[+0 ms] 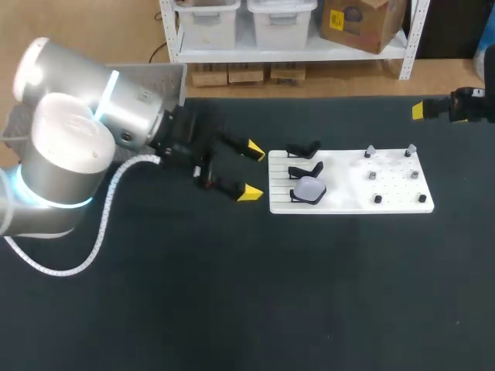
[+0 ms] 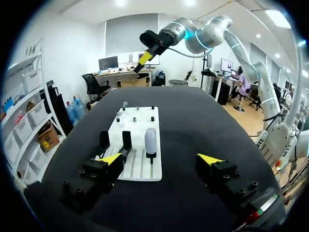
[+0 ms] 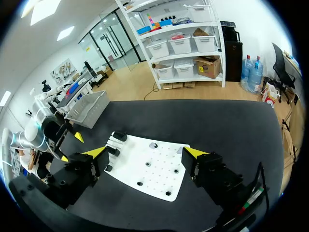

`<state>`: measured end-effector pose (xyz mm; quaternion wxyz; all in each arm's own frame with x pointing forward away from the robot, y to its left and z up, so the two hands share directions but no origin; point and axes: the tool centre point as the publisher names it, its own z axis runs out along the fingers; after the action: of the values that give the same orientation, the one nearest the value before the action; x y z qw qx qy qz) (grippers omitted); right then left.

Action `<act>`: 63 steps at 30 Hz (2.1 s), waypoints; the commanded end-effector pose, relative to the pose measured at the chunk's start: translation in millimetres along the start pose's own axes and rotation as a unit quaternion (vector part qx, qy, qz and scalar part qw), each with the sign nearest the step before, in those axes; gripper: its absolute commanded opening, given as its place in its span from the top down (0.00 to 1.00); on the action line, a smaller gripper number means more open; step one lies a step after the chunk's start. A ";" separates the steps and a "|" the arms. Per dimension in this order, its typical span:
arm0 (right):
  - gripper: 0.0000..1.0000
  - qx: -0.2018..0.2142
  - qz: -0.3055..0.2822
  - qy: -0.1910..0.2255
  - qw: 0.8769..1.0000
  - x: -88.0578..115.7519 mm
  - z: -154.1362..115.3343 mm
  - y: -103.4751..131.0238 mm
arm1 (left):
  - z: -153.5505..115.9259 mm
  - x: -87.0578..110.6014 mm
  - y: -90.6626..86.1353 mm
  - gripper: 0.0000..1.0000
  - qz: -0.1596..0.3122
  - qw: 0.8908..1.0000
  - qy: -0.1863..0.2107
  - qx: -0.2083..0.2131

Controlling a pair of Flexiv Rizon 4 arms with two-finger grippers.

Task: Pick up each earbud case from the left stands, insert the matching earbuds, close the lid, and place the case in the box.

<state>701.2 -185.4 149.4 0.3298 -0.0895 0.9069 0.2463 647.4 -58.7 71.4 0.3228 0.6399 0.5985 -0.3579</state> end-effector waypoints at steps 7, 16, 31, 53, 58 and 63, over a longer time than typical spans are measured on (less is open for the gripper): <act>0.00 0.001 0.000 0.000 1.000 0.2 -0.5 0.1 | 38.8 3.3 19.6 0.00 -0.004 1.000 -0.013 0.019; 0.00 0.001 0.000 0.000 1.000 0.2 -0.5 0.1 | 56.2 7.5 20.1 0.22 -0.010 1.000 -0.023 0.017; 0.00 0.001 0.000 0.000 1.000 0.2 -0.5 0.1 | 68.2 6.1 3.9 0.52 -0.013 0.999 -0.038 0.015; 0.00 0.001 0.000 0.000 1.000 0.2 -0.5 0.1 | 78.1 1.5 13.7 0.42 0.000 1.000 -0.013 0.021; 0.00 0.001 0.000 0.000 1.000 0.2 -0.5 0.1 | 77.9 2.5 14.3 0.42 0.000 1.000 -0.013 0.019; 0.00 0.001 0.000 0.000 1.000 0.2 -0.5 0.1 | 80.6 6.0 14.0 0.46 -0.003 1.000 -0.015 0.020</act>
<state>701.2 -185.3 149.4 0.3298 -0.0895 0.9069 0.2463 653.9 -123.3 26.0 0.3179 0.6394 0.5886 -0.3791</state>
